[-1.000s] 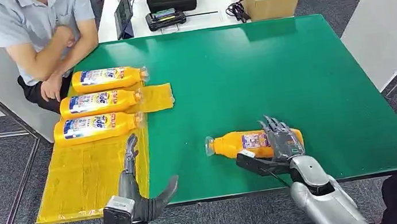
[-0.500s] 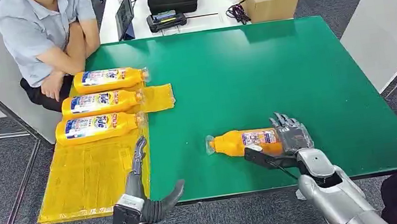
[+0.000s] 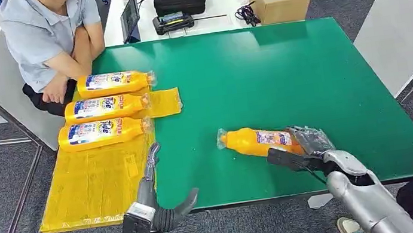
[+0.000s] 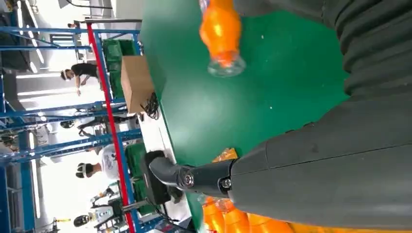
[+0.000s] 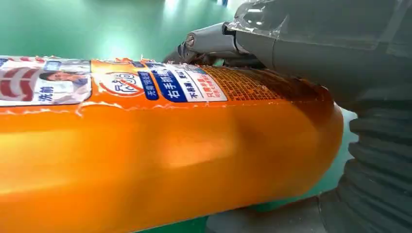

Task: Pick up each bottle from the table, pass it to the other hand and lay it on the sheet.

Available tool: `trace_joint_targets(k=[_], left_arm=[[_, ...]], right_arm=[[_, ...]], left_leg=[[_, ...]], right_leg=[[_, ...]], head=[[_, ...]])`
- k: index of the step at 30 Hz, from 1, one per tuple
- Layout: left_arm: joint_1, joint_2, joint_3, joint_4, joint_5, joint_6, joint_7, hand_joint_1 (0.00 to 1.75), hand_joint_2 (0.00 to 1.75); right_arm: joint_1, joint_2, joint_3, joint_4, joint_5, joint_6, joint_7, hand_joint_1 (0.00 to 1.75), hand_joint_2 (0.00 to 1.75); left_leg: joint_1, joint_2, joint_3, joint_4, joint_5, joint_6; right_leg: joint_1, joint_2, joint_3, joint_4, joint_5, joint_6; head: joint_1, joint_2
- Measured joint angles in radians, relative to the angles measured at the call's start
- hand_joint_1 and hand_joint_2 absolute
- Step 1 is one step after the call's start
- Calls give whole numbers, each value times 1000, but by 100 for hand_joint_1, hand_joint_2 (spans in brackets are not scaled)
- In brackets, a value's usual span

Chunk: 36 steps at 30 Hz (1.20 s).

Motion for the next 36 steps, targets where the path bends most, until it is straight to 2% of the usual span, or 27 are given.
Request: trace_joint_targets(k=[8,13,14,18,21,24,27,30,36], left_arm=[[-25,0,-21,38,10,-3,-12,0,175],[-32,0,-24,54,56,-13,-44,0,175],[-33,0,-25,56,60,-14,-47,0,175],[-38,-1,-25,66,81,-16,-58,0,175],[-38,-9,-23,70,196,-48,-50,0,175],[-37,-11,-22,87,411,-136,11,0,175],[-45,-12,-23,130,528,-183,8,0,175],[-52,-15,-23,159,550,-191,2,0,175],[-60,-17,-23,186,563,-193,1,0,175]], right_arm=[[-7,-3,-27,58,-63,-2,-49,175,175],[6,-3,-68,76,-214,50,-172,175,175],[12,-3,-74,76,-232,58,-183,175,175],[22,-2,-93,76,-256,63,-206,175,175],[45,9,-112,65,-316,67,-247,175,175],[76,34,-121,-15,-400,119,-253,175,175],[87,57,-111,-82,-519,214,-237,175,175],[92,68,-97,-121,-555,222,-230,175,175],[93,72,-87,-150,-568,228,-237,175,175]], left_leg=[[0,0,3,0,0,0],[0,0,6,0,-3,1],[0,0,6,0,-3,1],[0,5,7,0,-2,1],[1,4,6,0,-2,1],[1,5,4,0,-2,1],[1,6,1,0,-1,1],[1,0,-4,0,3,1],[0,0,-10,0,3,2]], right_leg=[[1,0,1,0,0,0],[1,0,-1,-1,-1,0],[0,0,5,-1,-1,0],[1,2,5,-1,0,0],[1,2,6,-1,0,0],[1,2,5,-1,0,0],[1,5,0,0,2,-2],[1,0,-3,0,2,-2],[0,0,-7,0,3,-1]], head=[[0,0],[0,0],[0,0],[0,0],[0,0],[0,0],[-1,0],[-1,0],[0,0]])
